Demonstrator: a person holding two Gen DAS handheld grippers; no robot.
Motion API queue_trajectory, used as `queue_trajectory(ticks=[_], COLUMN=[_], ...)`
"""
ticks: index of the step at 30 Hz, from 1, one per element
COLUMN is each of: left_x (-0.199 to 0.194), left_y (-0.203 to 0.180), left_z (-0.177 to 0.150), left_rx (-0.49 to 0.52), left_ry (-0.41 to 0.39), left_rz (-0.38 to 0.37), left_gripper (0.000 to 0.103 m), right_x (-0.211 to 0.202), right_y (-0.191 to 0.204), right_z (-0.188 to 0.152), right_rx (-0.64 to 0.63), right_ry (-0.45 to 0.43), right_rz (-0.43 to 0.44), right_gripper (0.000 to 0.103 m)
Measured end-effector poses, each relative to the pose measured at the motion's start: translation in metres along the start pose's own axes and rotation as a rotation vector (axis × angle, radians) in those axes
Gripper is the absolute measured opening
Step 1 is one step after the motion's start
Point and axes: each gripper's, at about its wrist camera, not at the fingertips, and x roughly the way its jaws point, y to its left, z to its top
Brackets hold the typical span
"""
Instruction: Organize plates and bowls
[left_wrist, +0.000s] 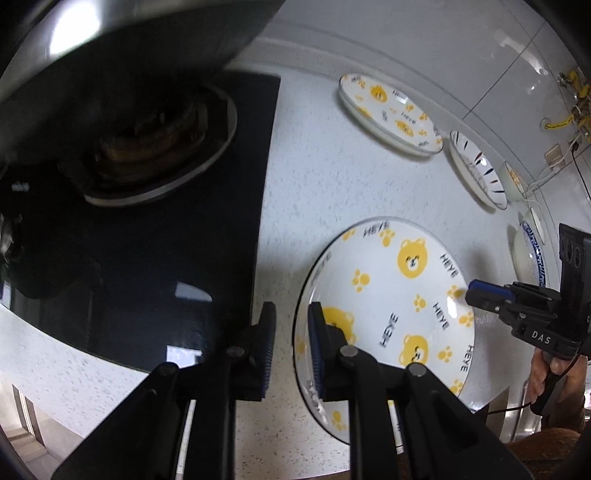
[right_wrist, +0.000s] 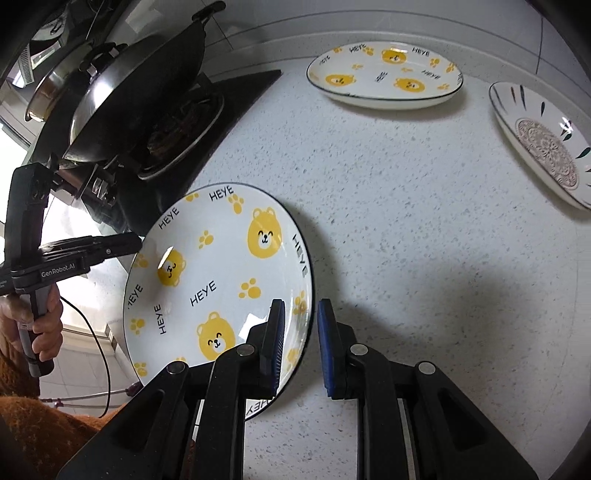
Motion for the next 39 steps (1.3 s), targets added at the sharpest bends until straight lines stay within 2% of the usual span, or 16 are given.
queue_trajectory(ticks=[2, 4, 6, 8, 10, 14, 15, 16, 21, 26, 28, 31, 33, 39], left_x=[-0.010, -0.014, -0.012, -0.006, 0.001, 0.011, 0.014, 0.017, 0.036, 0.075, 0.098, 0.128, 0.147, 0.187], left_y=[-0.010, -0.023, -0.038, -0.055, -0.072, -0.106, -0.118, -0.129, -0.186, -0.232, -0.249, -0.264, -0.272, -0.287], left_z=[0.009, 0.020, 0.032, 0.042, 0.054, 0.074, 0.080, 0.082, 0.110, 0.140, 0.155, 0.173, 0.183, 0.201], left_rx=[0.007, 0.001, 0.020, 0.046, 0.070, 0.096, 0.107, 0.114, 0.165, 0.172, 0.160, 0.137, 0.132, 0.101], left_ry=[-0.041, -0.062, -0.059, -0.050, -0.028, 0.011, 0.019, 0.022, 0.041, 0.085, 0.100, 0.122, 0.135, 0.153], left_rz=[-0.023, -0.072, -0.121, -0.118, -0.154, -0.224, -0.237, -0.248, -0.297, -0.314, -0.281, -0.254, -0.262, -0.255], left_gripper=[0.018, 0.019, 0.036, 0.041, 0.042, 0.059, 0.067, 0.070, 0.071, 0.071, 0.071, 0.071, 0.071, 0.070], right_x=[-0.010, -0.021, -0.033, -0.043, -0.053, -0.078, -0.085, -0.093, -0.124, -0.136, -0.138, -0.136, -0.130, -0.103], right_y=[-0.007, -0.015, -0.027, -0.038, -0.046, -0.072, -0.079, -0.087, -0.137, -0.202, -0.225, -0.255, -0.271, -0.294], right_z=[0.000, -0.001, -0.001, 0.000, 0.002, 0.005, 0.007, 0.009, 0.026, 0.047, 0.057, 0.071, 0.079, 0.091], right_rx=[0.015, 0.033, 0.053, 0.077, 0.100, 0.138, 0.144, 0.149, 0.176, 0.240, 0.257, 0.280, 0.289, 0.292], right_ry=[-0.020, -0.047, -0.076, -0.102, -0.126, -0.190, -0.206, -0.222, -0.261, -0.253, -0.253, -0.249, -0.234, -0.169], right_rz=[-0.002, -0.013, -0.013, -0.017, -0.007, -0.022, -0.031, -0.043, -0.090, -0.112, -0.105, -0.096, -0.115, -0.139], right_gripper=[0.020, 0.034, 0.044, 0.048, 0.053, 0.061, 0.066, 0.071, 0.082, 0.083, 0.083, 0.083, 0.083, 0.083])
